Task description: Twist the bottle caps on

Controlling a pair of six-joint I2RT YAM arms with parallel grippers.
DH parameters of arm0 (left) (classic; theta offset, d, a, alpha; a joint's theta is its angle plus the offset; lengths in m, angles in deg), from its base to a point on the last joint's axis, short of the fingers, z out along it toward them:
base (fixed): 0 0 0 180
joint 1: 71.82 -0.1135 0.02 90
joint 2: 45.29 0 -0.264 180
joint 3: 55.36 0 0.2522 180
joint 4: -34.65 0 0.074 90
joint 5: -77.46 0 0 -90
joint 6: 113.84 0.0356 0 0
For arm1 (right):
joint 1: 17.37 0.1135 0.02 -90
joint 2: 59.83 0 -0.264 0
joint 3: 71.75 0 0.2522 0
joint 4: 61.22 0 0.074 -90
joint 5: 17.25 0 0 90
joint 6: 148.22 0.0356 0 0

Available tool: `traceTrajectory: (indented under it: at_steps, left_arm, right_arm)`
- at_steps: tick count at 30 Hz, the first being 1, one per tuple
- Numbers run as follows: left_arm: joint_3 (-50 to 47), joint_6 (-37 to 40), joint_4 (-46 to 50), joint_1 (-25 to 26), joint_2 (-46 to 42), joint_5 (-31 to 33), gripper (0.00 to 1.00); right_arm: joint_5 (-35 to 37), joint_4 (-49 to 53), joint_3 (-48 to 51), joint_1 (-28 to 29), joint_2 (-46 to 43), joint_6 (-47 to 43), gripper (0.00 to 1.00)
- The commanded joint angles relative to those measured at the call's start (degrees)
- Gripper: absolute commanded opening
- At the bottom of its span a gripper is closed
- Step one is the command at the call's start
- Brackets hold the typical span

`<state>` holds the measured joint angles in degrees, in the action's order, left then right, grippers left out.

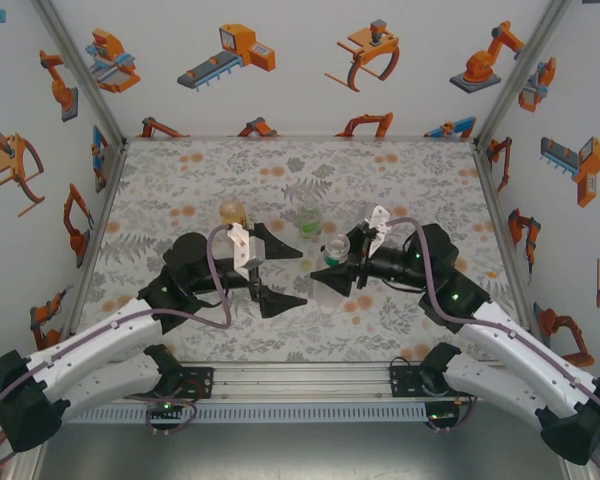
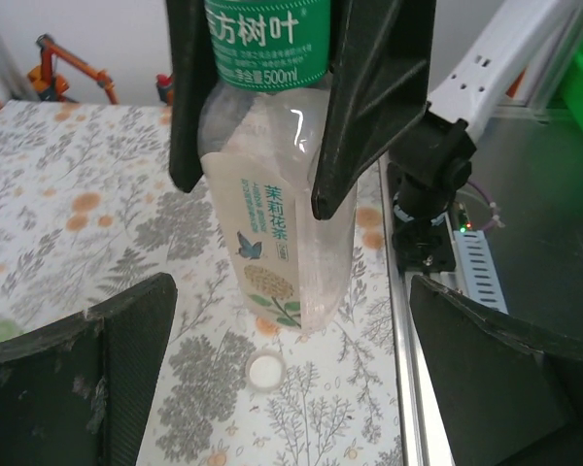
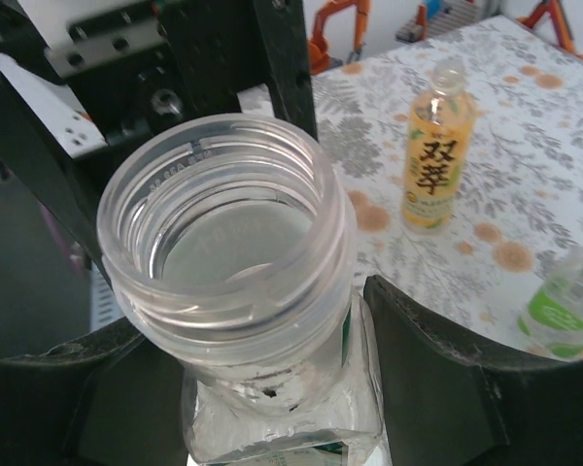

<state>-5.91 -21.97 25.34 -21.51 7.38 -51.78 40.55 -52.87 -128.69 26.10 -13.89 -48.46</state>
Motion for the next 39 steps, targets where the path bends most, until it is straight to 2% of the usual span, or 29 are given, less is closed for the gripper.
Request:
traceTrajectory:
  at_steps: [1, 5, 8, 11, 14, 21, 30, 39]
  left_arm:
    - [2.8, 0.5, -6.3, 2.2, 2.3, -0.4, 0.97]
    - [6.1, 0.2, -6.8, 5.2, 6.5, 1.7, 0.97]
    - [6.9, -0.4, -11.2, 7.8, 9.4, 5.0, 0.97]
    - [7.1, -1.8, -17.1, 9.8, 12.2, 5.0, 0.97]
    - [9.1, -1.7, -17.4, 11.6, 14.8, 3.0, 1.0]
    - [11.0, -0.6, -18.7, 14.0, 17.7, 3.4, 0.9]
    - [10.6, -0.4, -20.4, 14.3, 18.4, 3.9, 0.7]
    - [10.4, 0.0, -20.5, 14.3, 18.2, 4.4, 0.6]
  right_arm:
    - [-4.7, -3.3, -2.7, -0.2, -0.9, 5.9, 0.37]
    - [-6.5, -6.2, -3.9, -0.2, -1.4, 8.5, 0.37]
    - [-8.0, -8.2, -4.7, -0.2, -1.5, 10.3, 0.36]
    - [-8.0, -9.5, -4.8, -0.3, -2.2, 10.6, 0.36]
    - [-6.7, -9.8, -4.7, -0.2, -3.3, 10.3, 0.36]
    - [-7.0, -10.4, -4.8, -0.2, -4.5, 10.3, 0.36]
    - [-7.4, -10.5, -4.7, -0.2, -5.1, 10.2, 0.35]
    - [-7.2, -10.7, -4.4, -0.2, -5.7, 9.9, 0.35]
